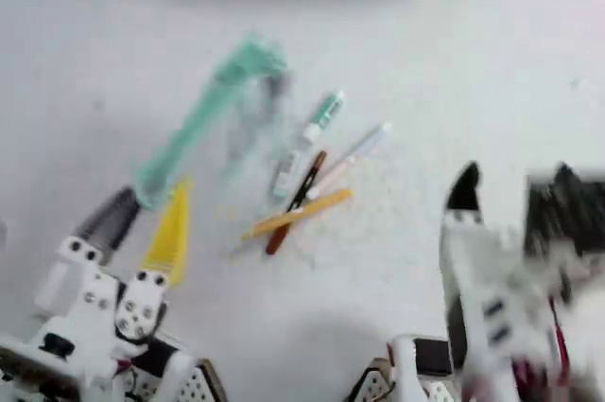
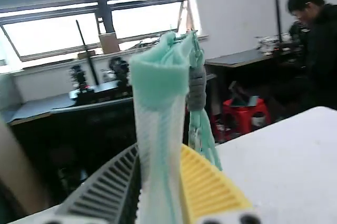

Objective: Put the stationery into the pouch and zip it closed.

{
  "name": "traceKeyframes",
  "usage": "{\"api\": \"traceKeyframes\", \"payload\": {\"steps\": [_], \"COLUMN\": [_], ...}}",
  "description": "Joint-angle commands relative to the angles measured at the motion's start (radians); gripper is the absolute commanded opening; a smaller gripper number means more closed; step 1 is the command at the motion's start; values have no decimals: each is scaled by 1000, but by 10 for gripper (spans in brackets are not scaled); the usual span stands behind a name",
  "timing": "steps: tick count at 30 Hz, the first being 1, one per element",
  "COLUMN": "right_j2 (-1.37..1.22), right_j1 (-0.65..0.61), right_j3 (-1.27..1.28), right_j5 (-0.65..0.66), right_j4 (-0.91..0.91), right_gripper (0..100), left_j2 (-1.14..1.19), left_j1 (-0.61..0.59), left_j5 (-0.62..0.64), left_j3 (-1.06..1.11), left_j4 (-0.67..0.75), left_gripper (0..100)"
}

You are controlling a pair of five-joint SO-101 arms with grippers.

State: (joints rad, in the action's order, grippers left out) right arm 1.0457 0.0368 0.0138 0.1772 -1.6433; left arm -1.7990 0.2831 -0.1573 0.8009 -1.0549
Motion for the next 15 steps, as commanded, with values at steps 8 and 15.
{"api": "traceKeyframes", "payload": {"steps": [8,15], "right_j2": [-395,-476], "right_j1": [-142,-170], "right_j3": [-25,-12], "right_j5": [-121,-129], "right_j4": [-10,87], "right_gripper": [265,265], "left_j2": [13,13], "left_j1": [-360,-312], "left_j5": [272,298], "left_j3": [374,624], "left_j4": [226,493], "left_gripper": [24,24]}}
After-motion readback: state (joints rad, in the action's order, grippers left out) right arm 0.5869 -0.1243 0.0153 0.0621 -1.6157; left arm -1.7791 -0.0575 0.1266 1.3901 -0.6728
